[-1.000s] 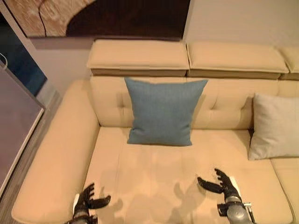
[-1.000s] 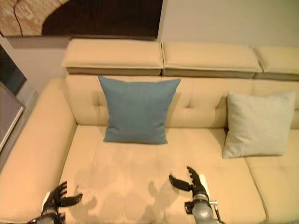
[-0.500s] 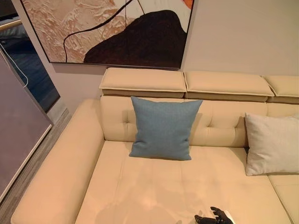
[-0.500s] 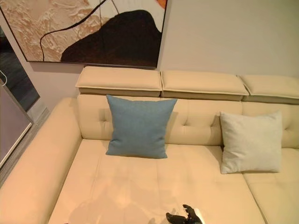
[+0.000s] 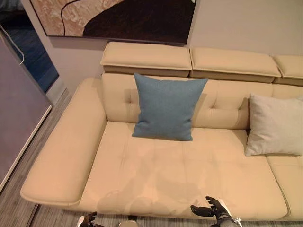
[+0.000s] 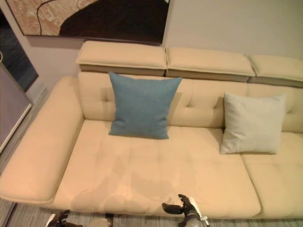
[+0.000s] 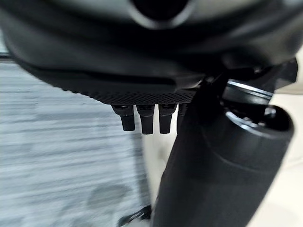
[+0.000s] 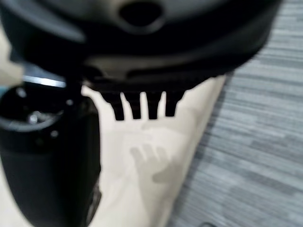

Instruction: Pick up all the scattered cushions and arrange them neatly on the sofa.

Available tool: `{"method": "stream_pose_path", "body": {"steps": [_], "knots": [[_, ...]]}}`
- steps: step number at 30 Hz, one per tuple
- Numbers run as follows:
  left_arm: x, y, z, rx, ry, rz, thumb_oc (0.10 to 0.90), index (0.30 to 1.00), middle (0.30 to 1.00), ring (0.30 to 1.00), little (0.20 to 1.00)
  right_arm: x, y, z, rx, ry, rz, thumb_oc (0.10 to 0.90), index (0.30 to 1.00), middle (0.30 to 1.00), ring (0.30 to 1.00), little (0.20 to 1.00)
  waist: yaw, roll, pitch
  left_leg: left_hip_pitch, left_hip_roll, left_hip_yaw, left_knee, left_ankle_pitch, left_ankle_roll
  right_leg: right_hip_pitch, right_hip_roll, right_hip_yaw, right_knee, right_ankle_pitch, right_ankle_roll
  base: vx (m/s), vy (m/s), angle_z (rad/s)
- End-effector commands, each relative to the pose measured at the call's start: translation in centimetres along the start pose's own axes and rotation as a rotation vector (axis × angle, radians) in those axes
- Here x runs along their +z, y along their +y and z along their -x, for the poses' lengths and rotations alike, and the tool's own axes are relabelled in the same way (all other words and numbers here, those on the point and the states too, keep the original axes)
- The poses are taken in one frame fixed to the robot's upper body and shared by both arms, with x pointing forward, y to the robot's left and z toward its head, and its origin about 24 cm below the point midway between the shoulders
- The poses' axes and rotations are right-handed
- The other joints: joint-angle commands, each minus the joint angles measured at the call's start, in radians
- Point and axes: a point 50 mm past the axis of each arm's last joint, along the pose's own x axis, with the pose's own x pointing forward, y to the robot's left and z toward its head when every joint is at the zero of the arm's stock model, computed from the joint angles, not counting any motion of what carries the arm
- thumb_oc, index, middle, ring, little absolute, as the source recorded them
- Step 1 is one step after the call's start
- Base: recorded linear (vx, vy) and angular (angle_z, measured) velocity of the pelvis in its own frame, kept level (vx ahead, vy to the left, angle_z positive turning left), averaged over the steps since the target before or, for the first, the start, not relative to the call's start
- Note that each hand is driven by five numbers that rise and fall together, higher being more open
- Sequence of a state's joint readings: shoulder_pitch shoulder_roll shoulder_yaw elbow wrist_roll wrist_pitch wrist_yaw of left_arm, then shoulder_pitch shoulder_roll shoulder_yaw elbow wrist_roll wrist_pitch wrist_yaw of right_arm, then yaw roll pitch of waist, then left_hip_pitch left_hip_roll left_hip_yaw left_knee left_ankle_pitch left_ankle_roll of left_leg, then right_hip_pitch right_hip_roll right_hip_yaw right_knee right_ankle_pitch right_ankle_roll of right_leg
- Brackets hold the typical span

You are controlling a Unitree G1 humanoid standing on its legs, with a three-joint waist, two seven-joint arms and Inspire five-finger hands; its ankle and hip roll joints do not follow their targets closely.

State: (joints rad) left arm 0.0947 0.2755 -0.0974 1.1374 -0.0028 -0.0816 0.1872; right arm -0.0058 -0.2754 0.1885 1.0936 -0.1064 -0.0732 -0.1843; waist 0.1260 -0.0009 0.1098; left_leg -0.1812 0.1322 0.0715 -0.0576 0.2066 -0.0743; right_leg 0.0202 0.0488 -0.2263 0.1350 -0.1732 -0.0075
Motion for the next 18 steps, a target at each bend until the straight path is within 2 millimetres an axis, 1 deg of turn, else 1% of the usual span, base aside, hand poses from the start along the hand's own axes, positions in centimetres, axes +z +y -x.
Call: {"method": "stream_pose_path", "body": {"steps": [1, 2, 3, 4, 5, 6, 7, 8, 9, 10, 11, 13, 15, 16, 18], "knots": [[4.6, 1.7, -1.0, 0.064, -0.136, 0.005, 0.8, 0.9, 0.9, 0.9, 0.9, 1.9, -3.5, -0.6, -0.142, -0.077, -0.014, 0.8, 0.9, 0.9, 0.9, 0.9, -0.034, -0.062, 0.029, -0.053, -0.054, 0.042, -0.008, 0.002, -0.02, 0.086, -0.06, 0.003, -0.141, 0.05, 0.131, -0.24, -0.027, 0.74], [5.0, 1.6, -1.0, 0.06, -0.149, 0.0, 0.8, 0.9, 0.9, 0.9, 0.9, 1.6, -3.6, -0.6, -0.145, -0.062, -0.018, 0.8, 0.9, 0.9, 0.9, 0.9, -0.044, -0.064, 0.036, -0.052, -0.047, 0.072, 0.01, -0.008, -0.015, 0.073, -0.067, -0.008, -0.139, 0.064, 0.126, -0.28, -0.019, 0.68], [5.1, 1.5, -1.0, 0.052, -0.15, -0.011, 0.8, 0.9, 0.9, 0.9, 0.9, 1.0, -3.5, -0.5, -0.143, -0.037, -0.028, 0.8, 0.9, 0.9, 0.9, 0.9, -0.063, -0.075, 0.036, -0.039, -0.046, 0.083, 0.093, -0.068, 0.0, 0.057, -0.085, -0.029, -0.149, 0.092, 0.124, -0.35, -0.017, 0.46], [5.1, 1.4, -1.0, 0.048, -0.148, -0.013, 0.8, 0.9, 0.9, 0.9, 0.9, 0.9, -3.5, -0.6, -0.139, -0.027, -0.03, 0.8, 0.9, 0.9, 0.9, 0.9, -0.067, -0.09, 0.039, -0.026, -0.061, 0.059, 0.161, -0.133, 0.008, 0.049, -0.104, -0.028, -0.154, 0.11, 0.122, -0.23, -0.007, 0.23], [5.1, 1.4, -1.0, 0.048, -0.149, -0.013, 0.8, 0.9, 0.9, 0.9, 0.9, 0.9, -3.5, -0.6, -0.139, -0.027, -0.03, 0.8, 0.9, 0.9, 0.9, 0.9, -0.068, -0.09, 0.037, -0.031, -0.06, 0.058, 0.163, -0.133, 0.008, 0.046, -0.103, -0.029, -0.154, 0.111, 0.122, -0.12, 0.015, 0.25], [4.9, 1.2, -1.0, 0.043, -0.141, -0.013, 0.8, 0.9, 0.9, 0.9, 0.9, 0.7, -3.4, -0.6, -0.136, -0.018, -0.028, 0.8, 0.9, 0.9, 0.9, 0.9, -0.074, -0.096, 0.037, -0.021, -0.075, 0.034, 0.206, -0.171, 0.01, 0.039, -0.117, -0.027, -0.154, 0.125, 0.121, -0.12, 0.051, 0.32], [4.6, 0.8, -1.0, 0.032, -0.127, -0.004, 0.8, 0.9, 0.9, 0.9, 0.9, 0.6, -3.4, -0.6, -0.131, -0.009, -0.023, 0.8, 0.9, 0.9, 0.9, 0.9, -0.078, -0.109, 0.04, 0.014, -0.097, -0.008, 0.292, -0.254, 0.008, 0.03, -0.135, -0.018, -0.166, 0.147, 0.125, -0.12, 0.051, 0.2], [4.6, 0.8, -1.0, 0.033, -0.127, -0.004, 0.8, 0.9, 0.9, 0.9, 0.9, 0.6, -3.4, -0.6, -0.131, -0.009, -0.023, 0.8, 0.9, 0.9, 0.9, 0.9, -0.08, -0.11, 0.037, 0.01, -0.098, -0.01, 0.29, -0.251, 0.008, 0.026, -0.136, -0.02, -0.165, 0.147, 0.125, -0.07, 0.14, 0.09], [4.2, 0.5, -0.9, 0.03, -0.114, -0.008, 0.8, 0.9, 0.9, 0.9, 0.9, 0.1, -3.2, -0.6, -0.12, 0.016, -0.008, 0.8, 0.9, 0.9, 0.9, 0.9, -0.094, -0.099, 0.028, 0.08, -0.088, -0.02, 0.254, -0.272, 0.008, 0.019, -0.135, -0.016, -0.176, 0.161, 0.14, 0.0, 0.14, -0.02], [4.4, 0.4, -0.9, 0.026, -0.12, -0.006, 0.8, 0.9, 0.9, 0.9, 0.9, 0.0, -3.2, -0.6, -0.119, 0.022, -0.007, 0.8, 0.9, 0.9, 0.9, 0.9, -0.095, -0.093, 0.024, 0.103, -0.08, -0.008, 0.216, -0.265, 0.005, 0.02, -0.134, -0.019, -0.182, 0.164, 0.143, 0.0, 0.139, -0.07], [4.4, 0.4, -0.9, 0.026, -0.12, -0.006, 0.8, 0.9, 0.9, 0.9, 0.9, 0.0, -3.2, -0.6, -0.119, 0.022, -0.007, 0.8, 0.9, 0.9, 0.9, 0.9, -0.094, -0.094, 0.024, 0.103, -0.08, -0.007, 0.216, -0.265, 0.005, 0.02, -0.134, -0.019, -0.182, 0.164, 0.143, 0.02, 0.08, -0.09], [4.3, 0.3, -0.9, 0.023, -0.115, -0.013, 0.8, 0.9, 0.9, 0.9, 0.9, -0.5, -2.7, -0.5, -0.104, 0.049, -0.015, 0.8, 0.9, 0.9, 0.9, 0.9, -0.105, -0.086, -0.002, 0.162, -0.077, 0.007, 0.128, -0.262, 0.007, 0.019, -0.133, -0.02, -0.188, 0.179, 0.15, 0.06, 0.098, -0.04], [4.1, 0.2, -0.9, 0.018, -0.107, -0.019, 0.8, 0.9, 0.9, 0.9, 0.9, -1.2, -2.5, -0.3, -0.102, 0.077, -0.021, 0.8, 0.9, 0.9, 0.9, 0.9, -0.107, -0.081, -0.018, 0.196, -0.086, 0.0, 0.066, -0.252, 0.009, 0.023, -0.137, -0.019, -0.193, 0.187, 0.158, 0.08, 0.14, 0.02], [4.0, 0.3, -0.9, 0.014, -0.099, -0.021, 0.8, 0.9, 0.9, 0.9, 0.9, -2.0, -2.1, -0.2, -0.085, 0.117, -0.013, 0.8, 0.9, 0.9, 0.9, 0.9, -0.107, -0.075, -0.025, 0.226, -0.093, 0.003, 0.023, -0.244, 0.011, 0.031, -0.144, -0.021, -0.194, 0.191, 0.164, 0.07, 0.158, 0.02], [3.7, 0.5, -1.0, 0.015, -0.085, -0.035, 0.8, 0.9, 0.9, 0.9, 0.9, -2.4, -1.7, -0.1, -0.07, 0.139, -0.006, 0.8, 0.9, 0.9, 0.9, 0.9, -0.105, -0.071, -0.033, 0.259, -0.099, 0.007, -0.013, -0.237, 0.016, 0.044, -0.15, -0.016, -0.192, 0.194, 0.169, 0.06, 0.115, 0.04]]}}
